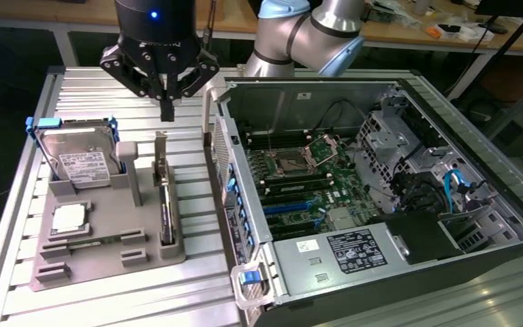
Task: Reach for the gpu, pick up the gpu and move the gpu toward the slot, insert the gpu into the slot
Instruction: 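Reach for the gpu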
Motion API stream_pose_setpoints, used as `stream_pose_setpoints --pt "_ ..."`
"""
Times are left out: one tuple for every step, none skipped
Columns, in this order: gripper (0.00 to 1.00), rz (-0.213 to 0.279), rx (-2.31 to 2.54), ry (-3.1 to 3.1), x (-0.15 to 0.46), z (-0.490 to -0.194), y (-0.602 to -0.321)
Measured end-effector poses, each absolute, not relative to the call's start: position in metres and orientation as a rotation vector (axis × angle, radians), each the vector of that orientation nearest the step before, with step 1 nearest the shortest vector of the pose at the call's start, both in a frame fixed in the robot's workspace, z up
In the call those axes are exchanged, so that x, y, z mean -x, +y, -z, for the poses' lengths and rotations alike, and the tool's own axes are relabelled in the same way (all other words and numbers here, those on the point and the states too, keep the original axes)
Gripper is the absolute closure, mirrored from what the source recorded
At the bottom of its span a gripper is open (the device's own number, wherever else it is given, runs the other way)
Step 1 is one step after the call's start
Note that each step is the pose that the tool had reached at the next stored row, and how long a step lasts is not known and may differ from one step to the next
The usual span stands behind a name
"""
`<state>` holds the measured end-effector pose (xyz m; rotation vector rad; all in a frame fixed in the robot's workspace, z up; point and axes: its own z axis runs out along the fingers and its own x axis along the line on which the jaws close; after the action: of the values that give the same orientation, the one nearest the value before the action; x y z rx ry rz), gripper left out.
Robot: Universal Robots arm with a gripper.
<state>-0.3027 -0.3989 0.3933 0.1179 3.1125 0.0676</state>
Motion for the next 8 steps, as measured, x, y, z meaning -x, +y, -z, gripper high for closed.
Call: stream_pose_setpoints --pt "0.89 -0.068 -0.118 3.113 0.305 -0.393 -0.399" --pt "0.89 -0.068 -0.118 3.113 0.308 -0.393 -0.399" --pt "0.89 -0.068 -0.118 3.113 0.310 -0.393 -0.399" --pt "0.89 -0.068 -0.118 3.113 0.312 -0.393 -0.399" --pt "0.89 -0.068 -0.118 3.112 0.314 -0.393 -0.399" --pt "0.89 -0.068 -0.118 3.113 0.317 -0.393 -0.399" --pt "0.89 -0.068 -0.118 3.112 0.319 -0.393 -0.399" --pt "0.89 -0.068 -0.118 3.112 0.320 -0.393 -0.399"
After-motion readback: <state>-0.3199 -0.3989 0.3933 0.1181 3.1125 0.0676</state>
